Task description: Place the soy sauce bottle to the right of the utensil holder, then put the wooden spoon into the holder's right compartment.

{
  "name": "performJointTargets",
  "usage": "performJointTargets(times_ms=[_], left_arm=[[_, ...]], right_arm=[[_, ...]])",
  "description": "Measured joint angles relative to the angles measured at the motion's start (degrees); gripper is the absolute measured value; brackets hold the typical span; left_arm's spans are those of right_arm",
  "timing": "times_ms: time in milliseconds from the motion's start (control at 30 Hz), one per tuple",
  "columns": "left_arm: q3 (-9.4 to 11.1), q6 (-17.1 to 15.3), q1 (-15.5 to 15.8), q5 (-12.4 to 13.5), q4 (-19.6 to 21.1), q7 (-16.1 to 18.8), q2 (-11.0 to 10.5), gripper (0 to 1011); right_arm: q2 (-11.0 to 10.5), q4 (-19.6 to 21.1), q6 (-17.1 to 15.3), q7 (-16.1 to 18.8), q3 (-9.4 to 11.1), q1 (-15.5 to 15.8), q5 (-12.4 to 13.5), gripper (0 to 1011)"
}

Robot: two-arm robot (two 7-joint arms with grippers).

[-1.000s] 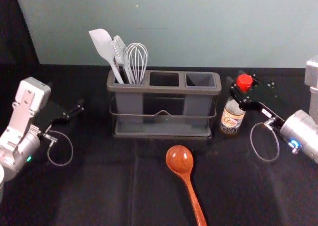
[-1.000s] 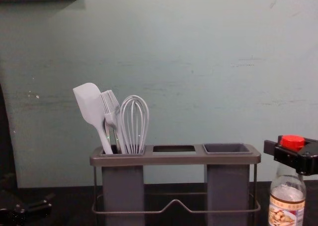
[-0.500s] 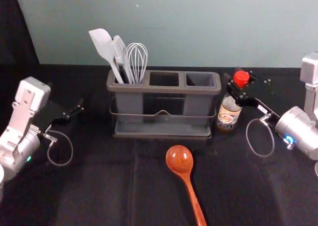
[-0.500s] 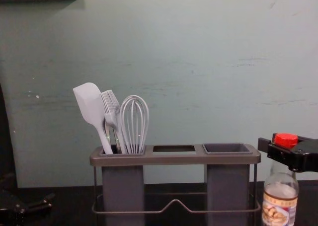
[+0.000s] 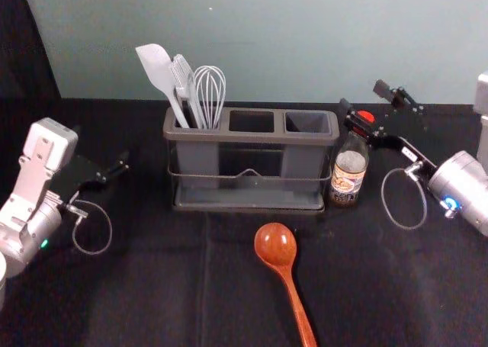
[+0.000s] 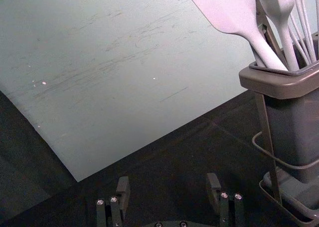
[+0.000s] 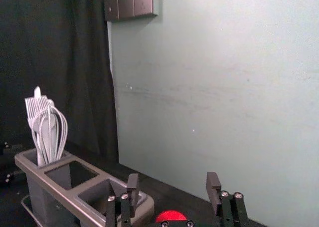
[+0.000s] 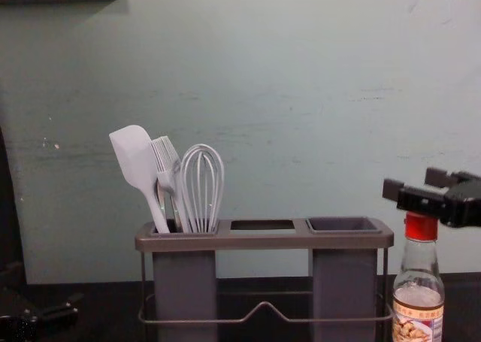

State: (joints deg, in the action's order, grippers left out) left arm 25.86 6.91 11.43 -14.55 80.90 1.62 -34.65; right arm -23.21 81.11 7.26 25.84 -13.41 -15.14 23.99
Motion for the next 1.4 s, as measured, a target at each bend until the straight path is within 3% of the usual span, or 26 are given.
performJointTargets(times_ms=[200,500,833,1100,1400], left_arm=[[0.0,0.0,0.0,0.0,0.0,0.0,0.0,1005],[0.0,0.0,0.0,0.0,0.0,0.0,0.0,1005],[0.0,0.0,0.0,0.0,0.0,0.0,0.0,1005],[0.0,0.0,0.0,0.0,0.0,0.0,0.0,1005],[0.0,0.0,0.0,0.0,0.0,0.0,0.0,1005]], right_arm=[[-1.3,4.7,-1.3,-1.0,1.1,2.4,0.3,998],[-4.0,13.3,-3.1,-1.6,2.2,9.1,1.0,1003],[-7.1,21.6,-3.2,-1.1,1.9,17.3,0.9,1003],[-8.2,24.1,-4.2,-0.8,0.1,20.1,-0.1,1003],[-7.6,23.1,-7.2,-0.9,-3.3,20.0,-1.3,1002]])
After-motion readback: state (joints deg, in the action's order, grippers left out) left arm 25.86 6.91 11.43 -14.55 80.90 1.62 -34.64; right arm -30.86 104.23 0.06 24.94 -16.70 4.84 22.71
